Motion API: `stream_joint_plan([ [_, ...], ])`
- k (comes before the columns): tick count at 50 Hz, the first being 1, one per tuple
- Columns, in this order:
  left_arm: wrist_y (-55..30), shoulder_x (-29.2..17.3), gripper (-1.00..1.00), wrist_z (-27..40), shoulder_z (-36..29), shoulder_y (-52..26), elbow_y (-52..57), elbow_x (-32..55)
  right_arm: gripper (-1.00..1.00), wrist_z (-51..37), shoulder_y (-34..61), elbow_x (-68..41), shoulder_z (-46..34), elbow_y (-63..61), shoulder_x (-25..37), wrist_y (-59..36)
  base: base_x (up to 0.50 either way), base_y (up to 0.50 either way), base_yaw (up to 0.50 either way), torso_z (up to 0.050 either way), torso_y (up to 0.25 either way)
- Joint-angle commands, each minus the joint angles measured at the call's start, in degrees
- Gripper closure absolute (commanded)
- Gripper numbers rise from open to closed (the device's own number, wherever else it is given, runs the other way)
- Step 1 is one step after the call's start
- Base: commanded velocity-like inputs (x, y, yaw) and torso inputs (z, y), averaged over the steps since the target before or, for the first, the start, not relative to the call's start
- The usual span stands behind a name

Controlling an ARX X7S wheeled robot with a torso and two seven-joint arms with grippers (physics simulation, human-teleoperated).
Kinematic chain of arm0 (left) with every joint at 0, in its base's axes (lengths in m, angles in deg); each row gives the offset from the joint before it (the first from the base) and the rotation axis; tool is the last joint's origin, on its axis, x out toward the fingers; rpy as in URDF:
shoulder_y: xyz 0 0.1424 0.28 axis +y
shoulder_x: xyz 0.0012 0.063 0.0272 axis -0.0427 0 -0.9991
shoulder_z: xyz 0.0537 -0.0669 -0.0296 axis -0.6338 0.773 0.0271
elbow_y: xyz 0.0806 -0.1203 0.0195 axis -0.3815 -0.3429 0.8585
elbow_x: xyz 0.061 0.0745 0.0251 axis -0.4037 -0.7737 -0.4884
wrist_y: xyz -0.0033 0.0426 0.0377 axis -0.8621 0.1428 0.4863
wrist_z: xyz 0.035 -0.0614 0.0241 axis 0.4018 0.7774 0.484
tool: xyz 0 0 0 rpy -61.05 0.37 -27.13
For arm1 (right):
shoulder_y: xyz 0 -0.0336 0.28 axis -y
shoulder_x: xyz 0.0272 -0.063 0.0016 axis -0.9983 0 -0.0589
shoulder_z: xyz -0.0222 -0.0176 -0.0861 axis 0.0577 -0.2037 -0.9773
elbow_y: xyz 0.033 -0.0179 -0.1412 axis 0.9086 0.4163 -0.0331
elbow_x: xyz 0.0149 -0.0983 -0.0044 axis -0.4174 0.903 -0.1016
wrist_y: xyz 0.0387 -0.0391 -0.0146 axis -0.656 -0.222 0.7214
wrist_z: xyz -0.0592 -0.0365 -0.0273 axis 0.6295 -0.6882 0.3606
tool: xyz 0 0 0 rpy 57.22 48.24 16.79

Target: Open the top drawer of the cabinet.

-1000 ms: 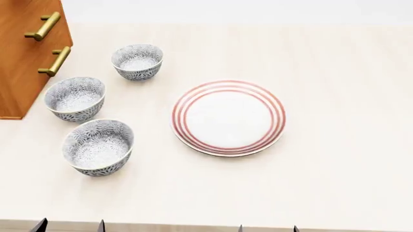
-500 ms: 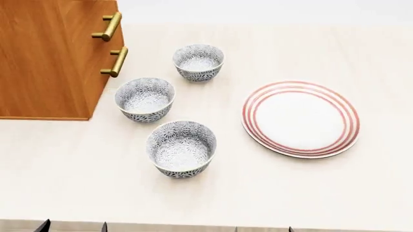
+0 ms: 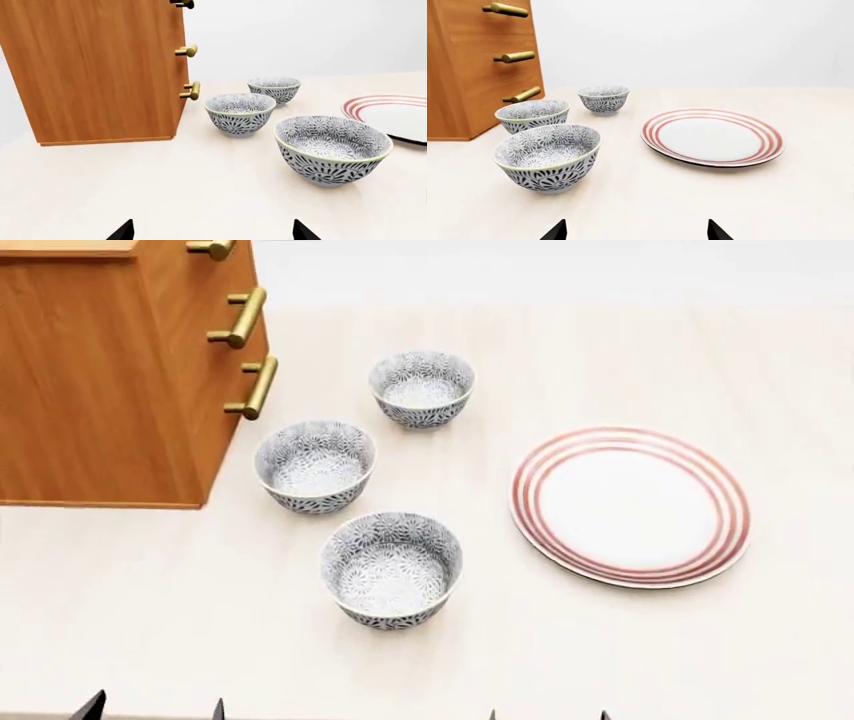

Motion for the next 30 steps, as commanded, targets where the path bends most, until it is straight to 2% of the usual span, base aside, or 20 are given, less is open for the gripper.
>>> stream_joint_plan([
  [1, 0.0, -0.6, -1.0, 0.8, -0.8, -0.2, -0.2, 0.4, -1.0, -0.6, 0.1, -0.8, -0.8, 0.1, 0.7, 0.2, 0.0, 0.0, 0.0, 0.05, 0.02],
  [20, -0.1, -2.1, -1.0, 1.6, -3.4, -0.2, 0.0, -1.3, -1.0, -1.1, 0.3, -1.8, -2.0, 0.5, 1.6, 0.8, 0.0, 0.0, 0.0, 0.05, 0.022],
  [23, 1.0, -1.7, -1.0, 0.7, -2.2, 0.0, 0.1, 2.1, -1.0, -1.2, 0.3, -1.9, -2.2, 0.3, 1.7, 0.6, 0.0, 0.0, 0.0, 0.05, 0.032],
  [29, -4.9, -2.3, -1.0, -0.1, -2.3, 0.3, 2.8, 4.5, -1.0, -3.6, -0.7, -0.5, -2.3, -1.6, 2.1, -1.0, 0.0, 0.0, 0.0, 0.01, 0.008],
  [30, -7.7, -2.5, -1.0, -1.0, -2.1, 0.7, 4.4, 6.5, -1.0, -2.8, 0.0, -3.3, -1.9, -3.0, 2.1, -5.5, 0.0, 0.0, 0.0, 0.0, 0.0],
])
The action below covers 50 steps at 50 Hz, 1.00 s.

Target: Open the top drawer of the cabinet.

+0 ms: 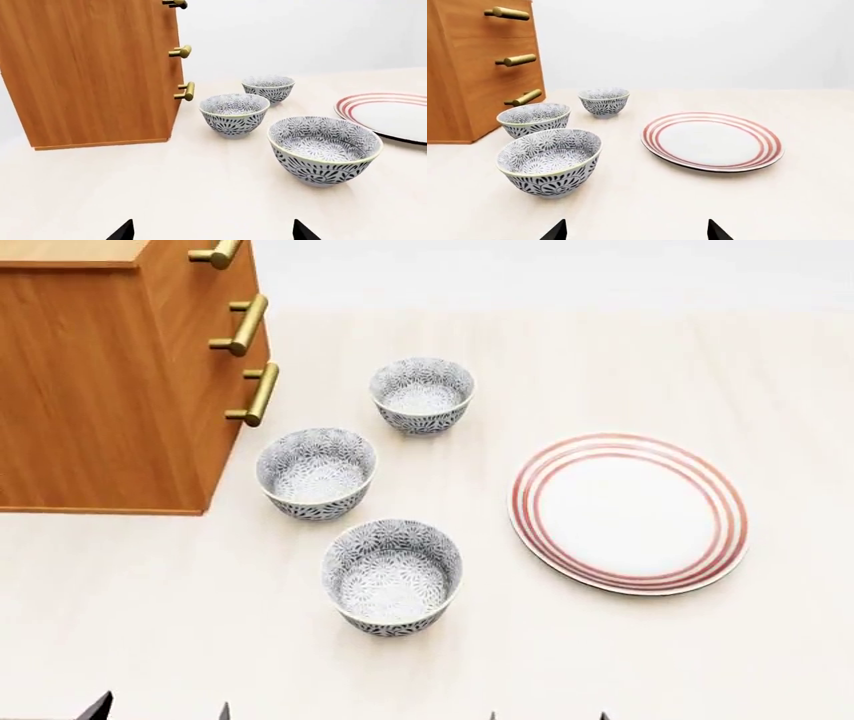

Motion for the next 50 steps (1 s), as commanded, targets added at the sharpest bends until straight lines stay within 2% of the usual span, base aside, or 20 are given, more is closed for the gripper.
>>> stream_joint_plan([
  [1, -8.9, -1.0, -1.0, -1.8, -0.1, 0.7, 4.7, 5.5, -1.0, -1.6, 0.2, -1.1, -0.4, -3.5, 0.7, -6.2, 0.0, 0.0, 0.0, 0.0, 0.0],
  [2, -9.5, -1.3, -1.0, -1.0, -0.3, 0.7, 5.3, 4.6, -1.0, -2.6, 0.7, 0.2, -1.0, -5.2, 1.0, -8.8, 0.0, 0.0, 0.0, 0.0, 0.0],
  [6, -21.9, -3.6, -1.0, 0.9, -0.4, 0.2, 21.0, 5.6, -1.0, -3.6, 2.0, -3.0, -0.5, -23.4, 3.4, -23.2, 0.0, 0.0, 0.0, 0.0, 0.0],
  [7, -27.8, -4.2, -1.0, 1.8, 0.3, -1.0, 27.7, 6.7, -1.0, -3.7, 3.5, -4.7, -0.2, -29.0, 4.2, -28.7, 0.0, 0.0, 0.0, 0.0, 0.0],
  [10, -35.0, -5.0, -1.0, 2.8, 1.4, -4.0, 35.1, 8.5, -1.0, -5.0, 7.4, -7.1, 0.5, -37.3, 5.3, -39.5, 0.0, 0.0, 0.0, 0.0, 0.0],
  [13, -46.1, -4.8, -1.0, 4.2, 3.5, -10.2, 41.3, 11.9, -1.0, -5.3, 11.0, -9.7, 1.7, -40.7, 5.6, -45.9, 0.0, 0.0, 0.0, 0.0, 0.0],
  [16, -47.6, -5.6, -1.0, 6.5, 2.5, -12.2, 44.7, 9.7, -1.0, -5.7, 11.9, -8.9, 0.7, -41.2, 6.1, -46.7, 0.0, 0.0, 0.0, 0.0, 0.0],
  [17, -50.3, -5.3, -1.0, 6.0, 3.9, -13.0, 46.9, 11.8, -1.0, -6.0, 12.0, -8.5, 0.2, -41.8, 6.2, -46.9, 0.0, 0.0, 0.0, 0.0, 0.0],
  [26, -50.7, -5.3, -1.0, 6.1, 4.4, -13.8, 47.1, 12.7, -1.0, -6.5, 11.9, -8.8, 0.1, -42.5, 6.0, -46.4, 0.0, 0.0, 0.0, 0.0, 0.0],
  [42, -47.7, -6.1, -1.0, 5.8, 3.9, -10.5, 46.2, 12.7, -1.0, -6.8, 9.9, -8.8, -0.3, -42.3, 6.3, -44.0, 0.0, 0.0, 0.0, 0.0, 0.0],
  [50, -47.9, -6.6, -1.0, 6.3, 4.3, -9.9, 47.1, 12.8, -1.0, -7.1, 9.3, -8.7, -0.7, -42.0, 6.3, -43.3, 0.39, -0.04, 0.0, 0.0, 0.0],
])
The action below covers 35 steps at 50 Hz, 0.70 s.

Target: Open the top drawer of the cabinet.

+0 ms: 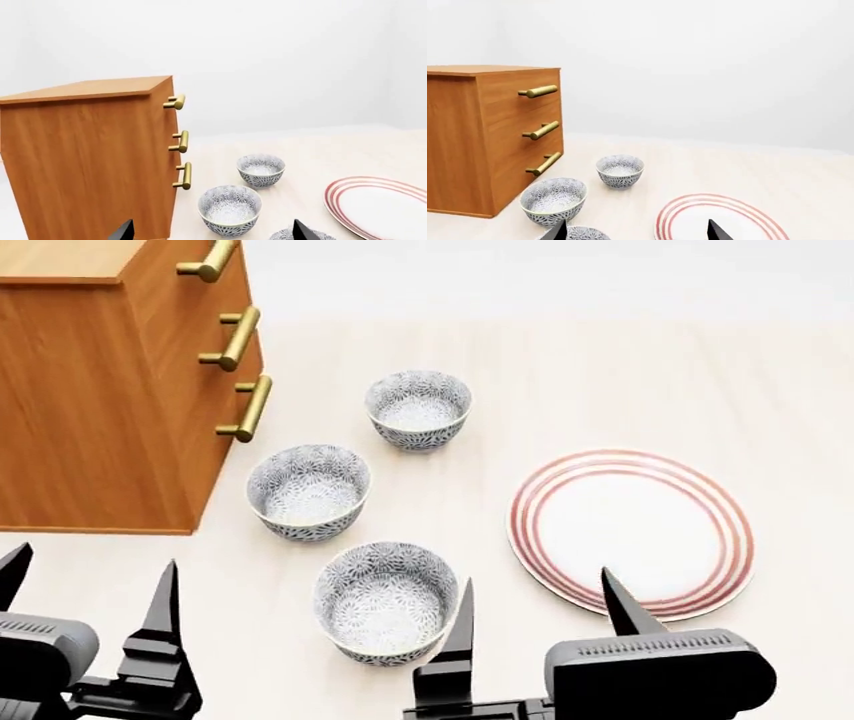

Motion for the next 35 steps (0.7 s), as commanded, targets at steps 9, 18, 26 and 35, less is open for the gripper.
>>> stream_joint_plan([
  [9, 1.0, -0.9, -1.0, 0.6, 0.1, 1.5, 0.5, 0.1, -1.0, -0.6, -1.1, 0.1, -0.7, 0.2, 0.5, 1.1, 0.5, -0.07, 0.0, 0.0, 0.0],
  [18, 1.2, -1.1, -1.0, 0.7, 0.2, 1.6, 0.5, 0.5, -1.0, -0.9, -1.4, 0.4, -1.4, 0.1, 0.8, 1.5, 0.5, -0.07, 0.0, 0.0, 0.0],
  [26, 1.9, -1.3, -1.0, 0.6, 0.7, 2.1, -0.3, 0.9, -1.0, -1.2, -1.3, 1.2, -2.5, 0.9, 1.1, 2.1, 0.5, -0.05, 0.0, 0.0, 0.0],
  [35, 2.5, -1.5, -1.0, 0.7, 0.2, 2.2, -1.2, 0.7, -1.0, -1.2, -1.3, 0.8, -2.5, 1.7, 1.2, 2.5, 0.5, 0.0, 0.0, 0.0, 0.002],
])
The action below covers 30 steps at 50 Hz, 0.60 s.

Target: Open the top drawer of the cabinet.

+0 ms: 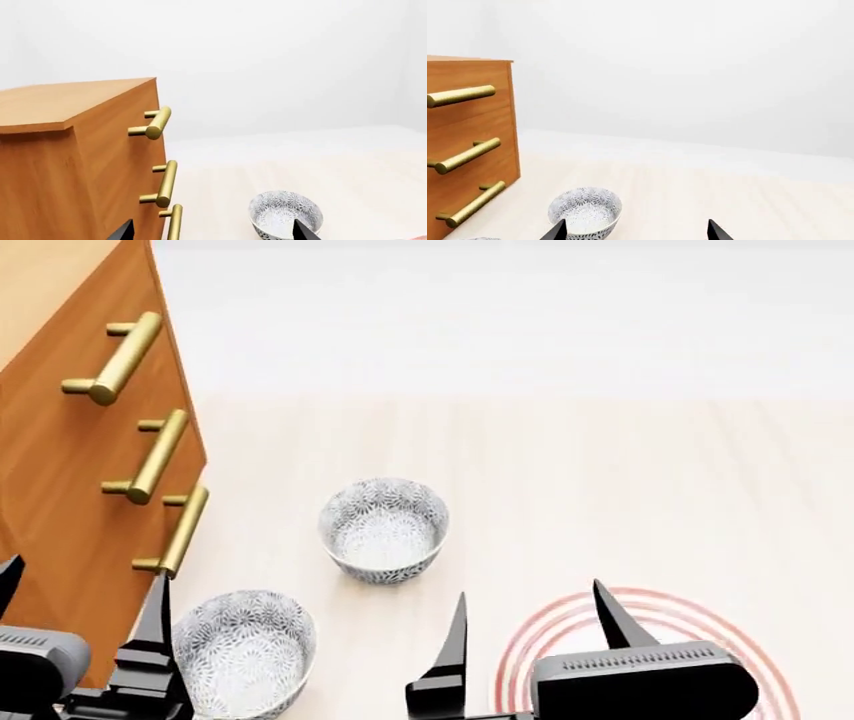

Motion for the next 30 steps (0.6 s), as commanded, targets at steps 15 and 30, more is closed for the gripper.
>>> stream_joint_plan([
  [15, 1.6, -0.5, -1.0, 0.4, -1.0, 0.5, -2.3, -0.1, -1.0, 0.0, 0.3, 0.0, -1.1, 2.2, 0.6, 2.0, 0.5, 0.0, 0.0, 0.0, 0.001],
  [30, 3.8, -11.7, -1.0, 8.3, -20.3, -2.3, -2.5, -25.3, -1.0, 0.5, -0.2, -1.3, -0.5, 3.3, 0.6, 4.0, 0.3, 0.0, 0.0, 0.0, 0.0],
])
